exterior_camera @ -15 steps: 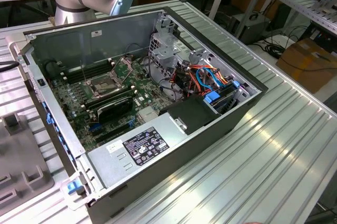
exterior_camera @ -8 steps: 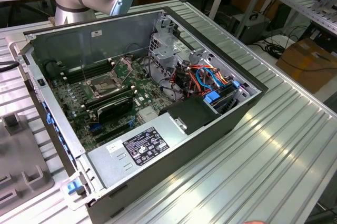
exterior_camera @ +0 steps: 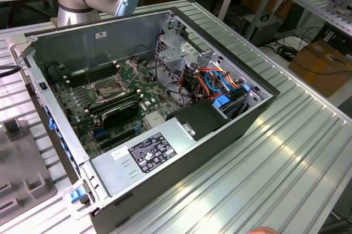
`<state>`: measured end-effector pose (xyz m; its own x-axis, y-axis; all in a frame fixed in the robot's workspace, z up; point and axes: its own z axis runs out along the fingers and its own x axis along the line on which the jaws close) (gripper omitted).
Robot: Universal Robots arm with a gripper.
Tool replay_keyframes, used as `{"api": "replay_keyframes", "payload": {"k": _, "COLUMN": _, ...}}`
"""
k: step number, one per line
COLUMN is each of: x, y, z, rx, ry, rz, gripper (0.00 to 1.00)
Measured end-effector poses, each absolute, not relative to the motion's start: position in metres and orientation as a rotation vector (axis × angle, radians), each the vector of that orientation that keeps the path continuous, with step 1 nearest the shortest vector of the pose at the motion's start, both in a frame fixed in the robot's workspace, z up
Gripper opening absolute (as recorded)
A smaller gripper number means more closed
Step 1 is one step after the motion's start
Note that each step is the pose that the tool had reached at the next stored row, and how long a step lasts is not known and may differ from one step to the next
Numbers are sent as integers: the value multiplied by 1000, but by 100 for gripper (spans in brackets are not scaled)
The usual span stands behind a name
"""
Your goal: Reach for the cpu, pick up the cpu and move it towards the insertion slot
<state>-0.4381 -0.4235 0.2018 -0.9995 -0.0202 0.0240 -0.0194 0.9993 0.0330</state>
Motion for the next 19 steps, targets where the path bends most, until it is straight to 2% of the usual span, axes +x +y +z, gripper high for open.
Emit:
{"api": "replay_keyframes", "payload": {"k": 14, "x": -438, "y": -426, "z": 188, "rx": 69, "ry": -3116, "rz": -51, "gripper": 74}}
{"api": "replay_keyframes", "payload": {"k": 15, "x": -438, "y": -426, "z": 188, "rx": 70, "ry": -3116, "rz": -50, "gripper": 72}}
{"api": "replay_keyframes", "payload": {"k": 16, "x": -438, "y": -426, "z": 188, "rx": 70, "ry": -3116, "rz": -50, "gripper": 58}}
{"api": "replay_keyframes", "payload": {"k": 19, "x": -438, "y": -426, "z": 188, "rx": 70, "ry": -3116, "rz": -51, "gripper": 58}}
